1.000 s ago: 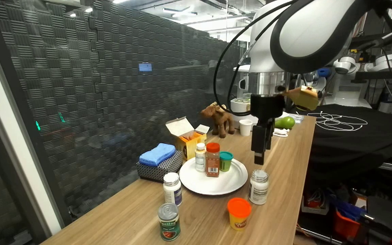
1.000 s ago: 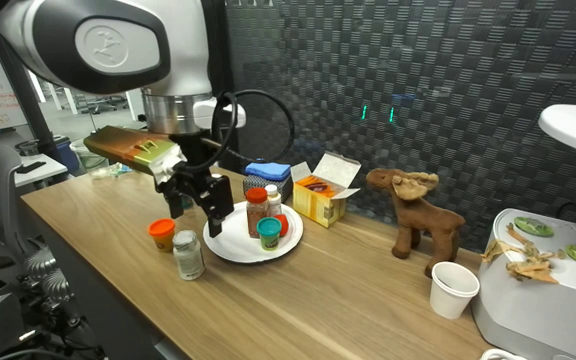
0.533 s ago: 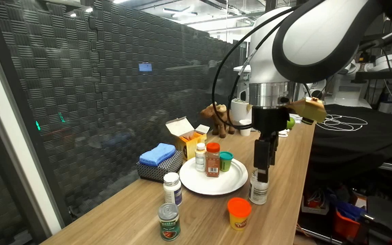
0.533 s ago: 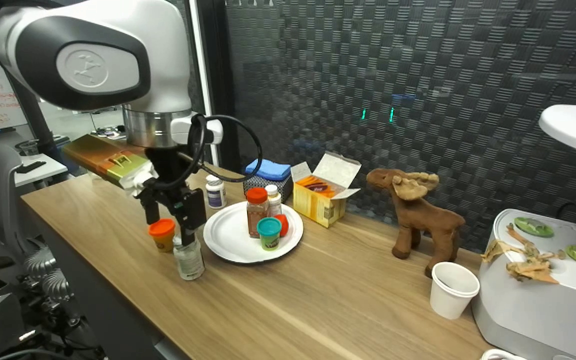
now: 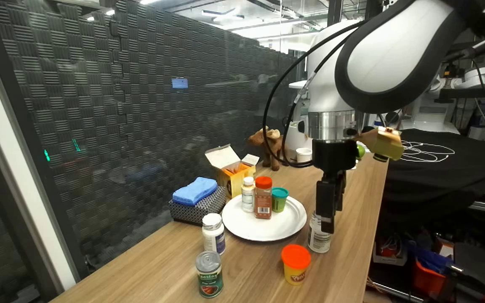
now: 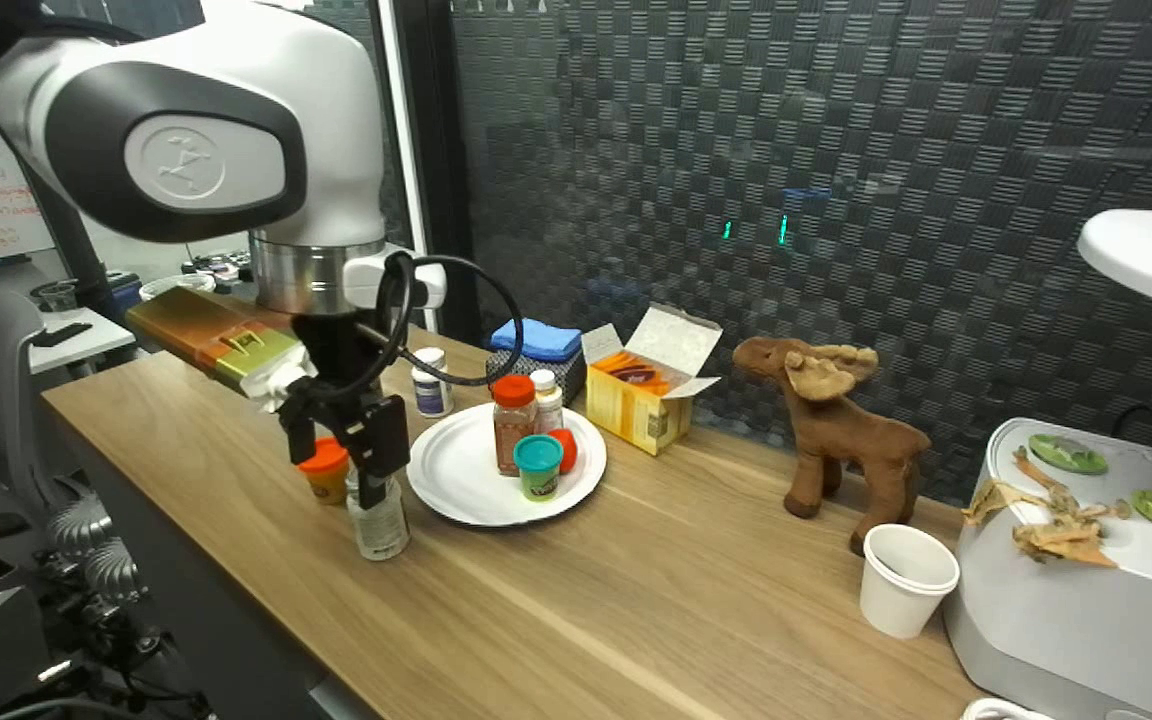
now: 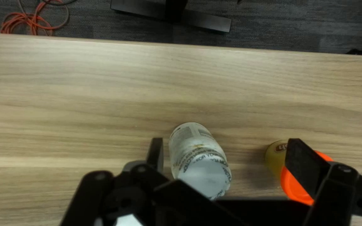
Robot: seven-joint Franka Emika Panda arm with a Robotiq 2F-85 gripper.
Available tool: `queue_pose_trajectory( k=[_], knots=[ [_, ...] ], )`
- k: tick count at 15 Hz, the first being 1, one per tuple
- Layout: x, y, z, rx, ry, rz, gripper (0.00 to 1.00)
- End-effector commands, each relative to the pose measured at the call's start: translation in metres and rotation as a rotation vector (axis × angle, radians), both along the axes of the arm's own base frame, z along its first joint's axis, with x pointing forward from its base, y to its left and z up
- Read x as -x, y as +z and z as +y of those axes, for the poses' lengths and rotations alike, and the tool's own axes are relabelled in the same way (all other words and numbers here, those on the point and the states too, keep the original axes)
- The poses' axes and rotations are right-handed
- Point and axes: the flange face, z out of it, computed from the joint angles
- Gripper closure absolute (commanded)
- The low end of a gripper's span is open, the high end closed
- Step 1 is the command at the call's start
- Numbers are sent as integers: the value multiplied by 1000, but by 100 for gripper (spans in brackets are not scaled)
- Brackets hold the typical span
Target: Pick up all the bottles and the orange ball from the table and put them in the plate
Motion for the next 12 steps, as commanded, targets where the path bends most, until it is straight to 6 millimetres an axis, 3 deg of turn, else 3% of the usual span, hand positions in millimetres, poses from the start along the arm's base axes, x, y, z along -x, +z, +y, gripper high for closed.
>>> queue_pose_trajectory(
  k=[1, 5, 7, 12],
  knots=[
    [-5, -4, 2, -1, 3, -7, 0],
    [-13, -8, 1, -6, 1, -28, 0],
    [-18, -8, 1, -8, -2, -43, 27],
    [-22, -6, -2, 3, -13, -63, 65]
  ],
)
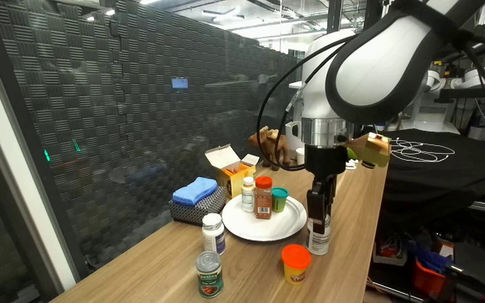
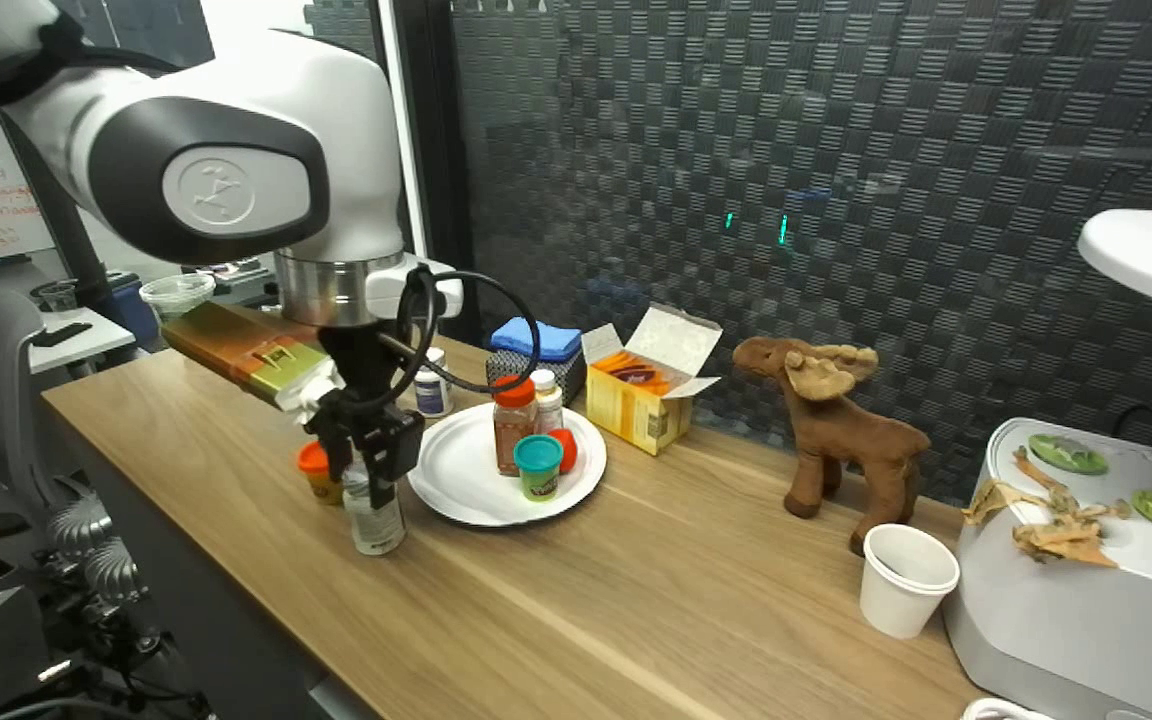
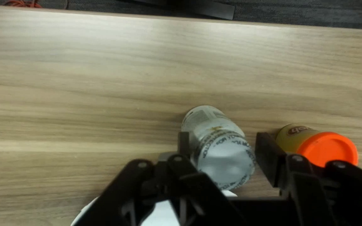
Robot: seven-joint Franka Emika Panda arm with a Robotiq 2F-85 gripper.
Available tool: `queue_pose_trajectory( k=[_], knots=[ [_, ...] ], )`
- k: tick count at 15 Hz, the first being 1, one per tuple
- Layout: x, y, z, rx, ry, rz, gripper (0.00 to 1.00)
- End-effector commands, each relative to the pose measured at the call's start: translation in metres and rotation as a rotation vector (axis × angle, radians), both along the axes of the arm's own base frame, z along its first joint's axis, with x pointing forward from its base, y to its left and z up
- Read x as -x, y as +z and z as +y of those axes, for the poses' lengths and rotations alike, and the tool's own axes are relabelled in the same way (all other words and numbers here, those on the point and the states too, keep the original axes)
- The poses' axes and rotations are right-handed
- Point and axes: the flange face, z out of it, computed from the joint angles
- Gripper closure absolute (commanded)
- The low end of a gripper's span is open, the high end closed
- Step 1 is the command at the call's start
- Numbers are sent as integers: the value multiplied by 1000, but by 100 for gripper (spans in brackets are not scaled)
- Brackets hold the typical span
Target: Pick up all the bottles and the orange ball from the table and put them in the plate
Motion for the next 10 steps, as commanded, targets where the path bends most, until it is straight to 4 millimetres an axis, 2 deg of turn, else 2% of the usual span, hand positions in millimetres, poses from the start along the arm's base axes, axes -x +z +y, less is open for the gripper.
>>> queue_pose_trajectory(
  k=[1, 3, 6, 10],
  knots=[
    [-8, 9, -4, 10, -11, -35, 73],
    [-10, 21, -7, 15, -26, -56, 80],
    [-12, 42, -5, 21, -14, -101, 80],
    [-26, 52, -4, 26, 8, -130, 80]
  ],
)
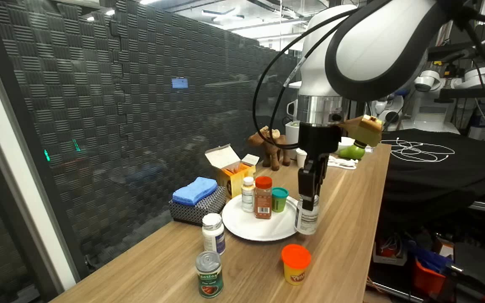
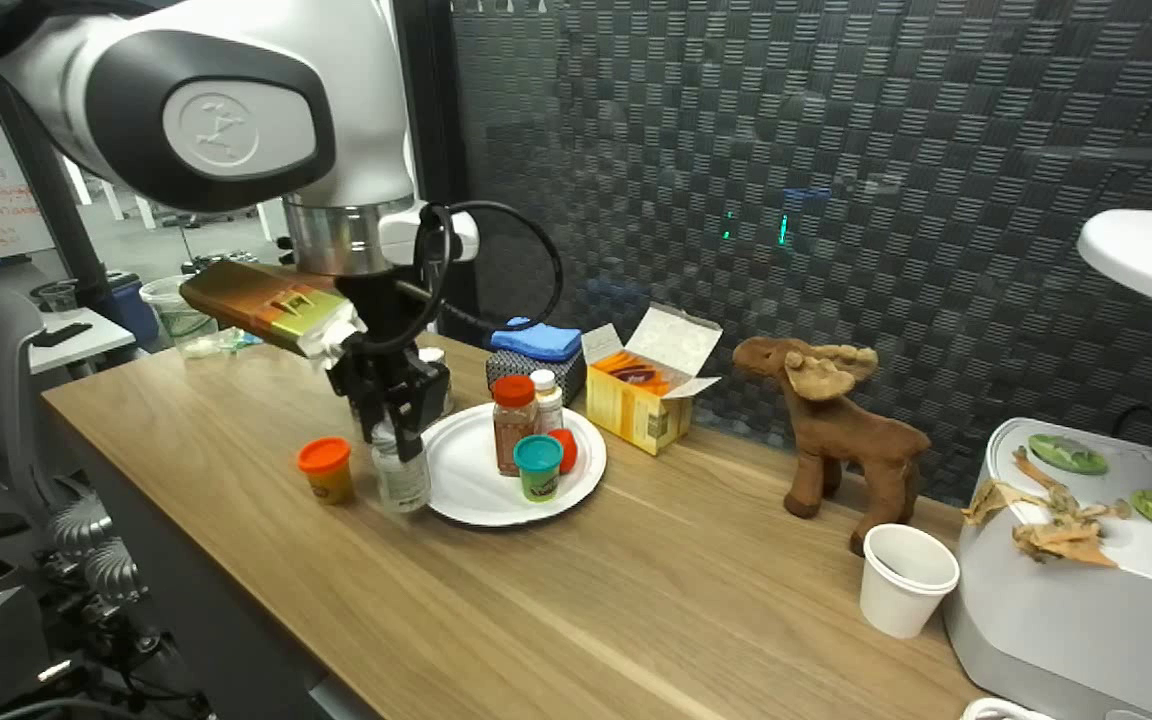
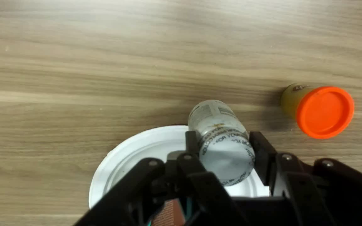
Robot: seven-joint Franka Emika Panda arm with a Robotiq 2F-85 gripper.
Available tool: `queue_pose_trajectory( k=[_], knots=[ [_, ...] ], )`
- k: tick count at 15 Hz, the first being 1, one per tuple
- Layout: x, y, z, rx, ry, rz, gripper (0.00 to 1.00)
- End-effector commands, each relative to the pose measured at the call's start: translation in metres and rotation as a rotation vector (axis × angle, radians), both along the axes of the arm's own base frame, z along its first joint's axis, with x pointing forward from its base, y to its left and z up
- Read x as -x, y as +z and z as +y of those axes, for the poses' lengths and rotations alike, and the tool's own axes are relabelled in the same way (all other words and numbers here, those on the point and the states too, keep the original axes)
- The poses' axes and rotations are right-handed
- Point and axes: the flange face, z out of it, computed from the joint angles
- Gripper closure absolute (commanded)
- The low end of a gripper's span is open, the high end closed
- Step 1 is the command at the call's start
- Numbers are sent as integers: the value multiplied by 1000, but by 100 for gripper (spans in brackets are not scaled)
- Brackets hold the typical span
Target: Pick up all the bottles and the orange ball from the table and put them in the plate
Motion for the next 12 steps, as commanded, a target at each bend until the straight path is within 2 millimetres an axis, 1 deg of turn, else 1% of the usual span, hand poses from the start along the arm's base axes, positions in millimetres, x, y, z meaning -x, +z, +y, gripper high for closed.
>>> queue_pose_trajectory(
  k=[1, 8, 12],
  knots=[
    [-13, 13, 1, 15, 11, -38, 80],
    [-44, -5, -6, 12, 11, -26, 80],
    [-65, -4, -14, 11, -9, -55, 80]
  ],
)
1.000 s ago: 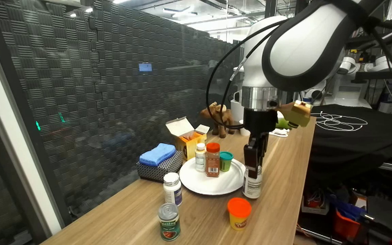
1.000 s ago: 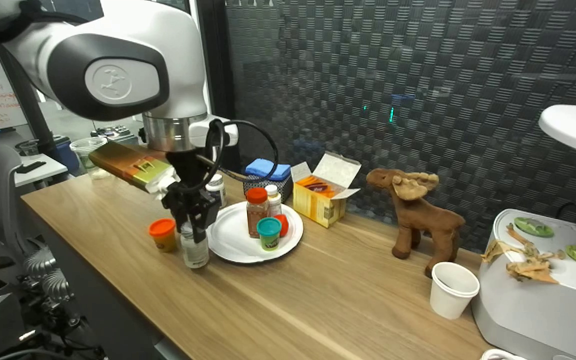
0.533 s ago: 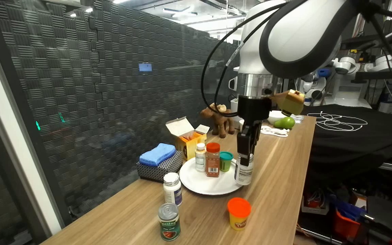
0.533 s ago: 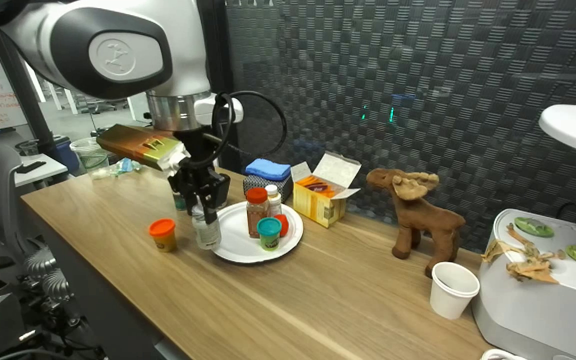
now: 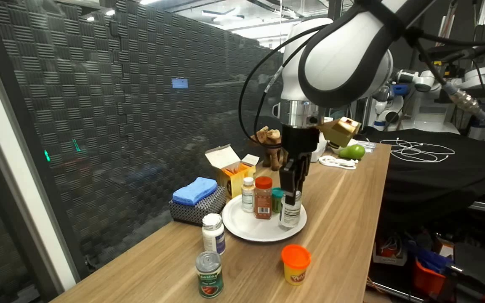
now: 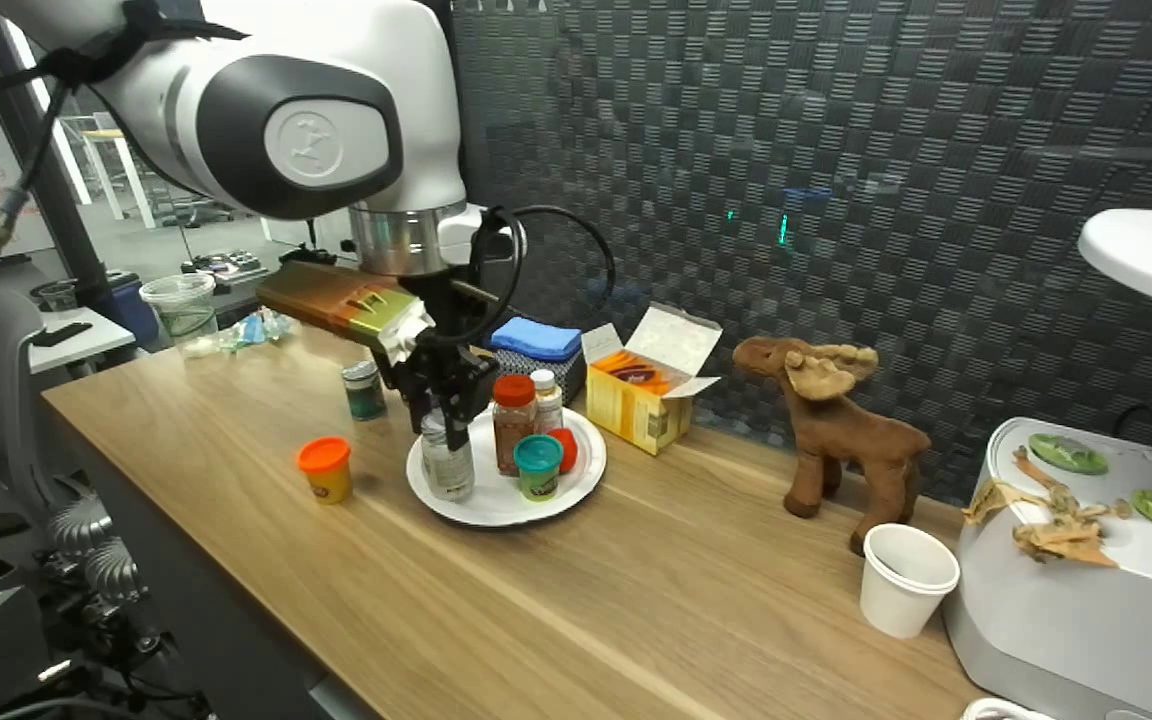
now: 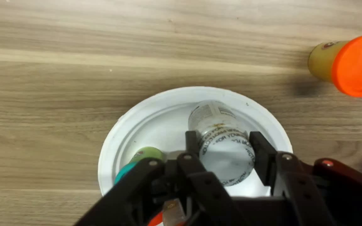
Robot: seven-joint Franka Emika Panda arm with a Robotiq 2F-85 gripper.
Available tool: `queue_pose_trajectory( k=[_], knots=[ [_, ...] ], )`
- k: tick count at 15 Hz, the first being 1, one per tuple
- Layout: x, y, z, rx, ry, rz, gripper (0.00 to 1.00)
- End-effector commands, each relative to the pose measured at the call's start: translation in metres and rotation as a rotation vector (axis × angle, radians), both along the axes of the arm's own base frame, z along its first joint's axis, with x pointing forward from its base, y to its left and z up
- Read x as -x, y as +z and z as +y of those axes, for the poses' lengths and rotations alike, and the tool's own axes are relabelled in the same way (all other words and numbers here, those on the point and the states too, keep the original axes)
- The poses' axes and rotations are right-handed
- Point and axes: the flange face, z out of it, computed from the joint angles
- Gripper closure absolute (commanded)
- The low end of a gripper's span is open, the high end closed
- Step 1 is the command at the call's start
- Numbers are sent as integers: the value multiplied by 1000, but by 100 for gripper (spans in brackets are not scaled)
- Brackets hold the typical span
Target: Pick up all the bottles and the orange ball from the table and put them in the plate
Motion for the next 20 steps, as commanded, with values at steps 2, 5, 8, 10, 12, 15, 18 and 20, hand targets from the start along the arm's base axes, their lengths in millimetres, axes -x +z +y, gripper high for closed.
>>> queue_pose_trajectory(
  k=[2, 5, 8, 10, 12, 15, 18, 20],
  knots=[
    [-28, 7, -13, 8, -11, -52, 80],
    [-29, 0, -20, 16, -7, -26, 80],
    [-23, -8, -23, 13, 4, 3, 80],
    [-21, -12, -25, 15, 7, 9, 80],
    [-21, -14, -26, 21, 5, 0, 80],
    [-21, -11, -26, 40, 23, 0, 30],
    [-16, 7, -27, 76, 25, -14, 16],
    [-11, 24, -27, 93, 1, -40, 1]
  ],
)
